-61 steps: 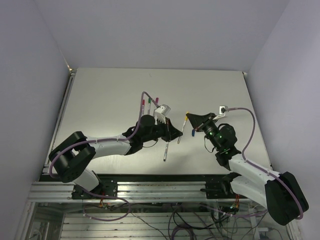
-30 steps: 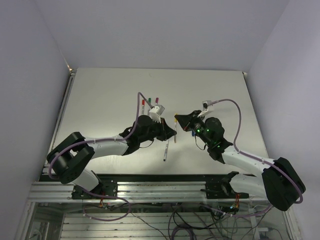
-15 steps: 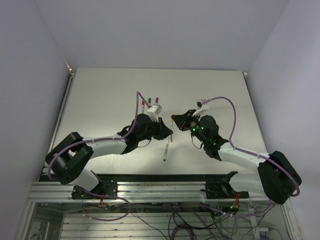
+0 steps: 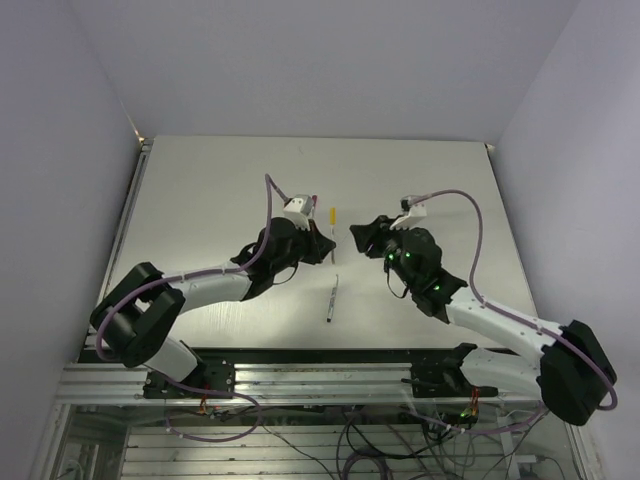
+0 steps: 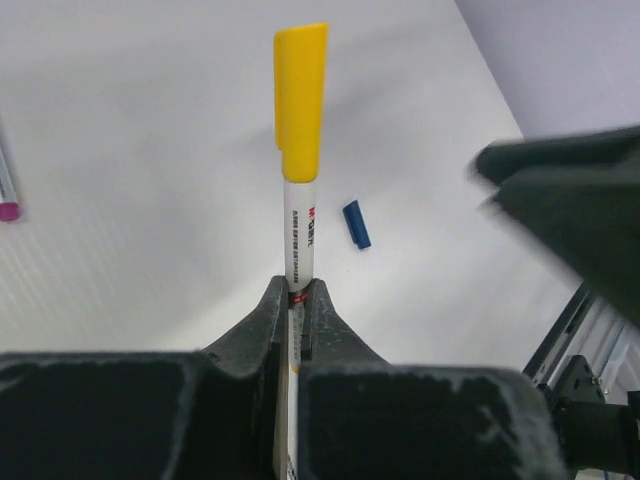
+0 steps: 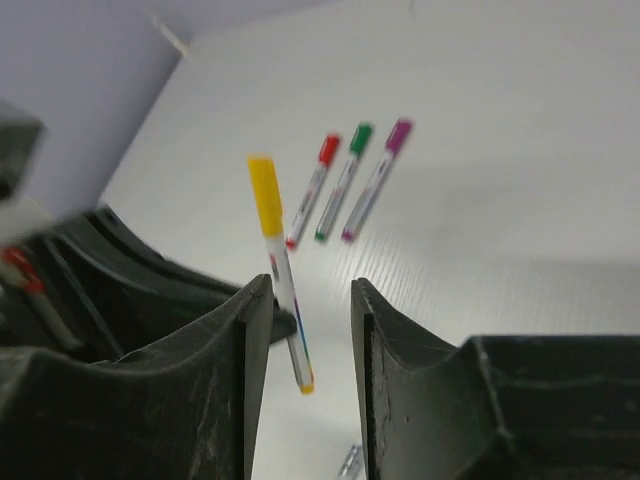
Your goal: Insert the pens into the pen caps
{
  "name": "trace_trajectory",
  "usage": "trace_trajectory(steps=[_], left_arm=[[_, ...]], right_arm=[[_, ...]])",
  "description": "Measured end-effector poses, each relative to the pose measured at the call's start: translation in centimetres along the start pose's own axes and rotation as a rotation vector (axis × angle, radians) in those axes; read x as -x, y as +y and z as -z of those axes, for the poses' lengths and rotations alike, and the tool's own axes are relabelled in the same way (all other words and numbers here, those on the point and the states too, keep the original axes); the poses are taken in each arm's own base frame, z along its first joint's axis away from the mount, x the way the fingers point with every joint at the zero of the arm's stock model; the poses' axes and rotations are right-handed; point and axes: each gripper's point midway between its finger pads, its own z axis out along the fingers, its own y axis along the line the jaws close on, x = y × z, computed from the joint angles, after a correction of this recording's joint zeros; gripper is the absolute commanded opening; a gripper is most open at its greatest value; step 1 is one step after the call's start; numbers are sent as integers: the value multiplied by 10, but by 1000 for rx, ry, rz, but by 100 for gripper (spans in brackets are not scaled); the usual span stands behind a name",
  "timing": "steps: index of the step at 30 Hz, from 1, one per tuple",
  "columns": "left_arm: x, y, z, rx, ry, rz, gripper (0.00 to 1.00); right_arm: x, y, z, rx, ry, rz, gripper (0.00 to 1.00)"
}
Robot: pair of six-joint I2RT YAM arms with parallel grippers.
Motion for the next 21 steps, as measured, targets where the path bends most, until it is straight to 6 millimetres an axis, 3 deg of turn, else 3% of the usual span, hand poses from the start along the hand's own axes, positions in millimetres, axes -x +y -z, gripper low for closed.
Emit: trace_trajectory(steps=[4,7,10,15,21], left_arm=[[-9,14,-5,59,33,-26,7],[-14,28,-15,127,67,-54,7],[-12,41,-29,203,85,-98,7],[0,61,-64,315,98,-187,7],[-3,89,-95,407,153,-236,7]], right_arm=[[49,-1,13,-56,-153,-3,37],[67,-11,24,-121,-218,-10,37],[69,-27,31,-203,-228,-7,36],[53,-49,38,-295,-193,3,36],[45,-59,42,-339,-168,7,36]])
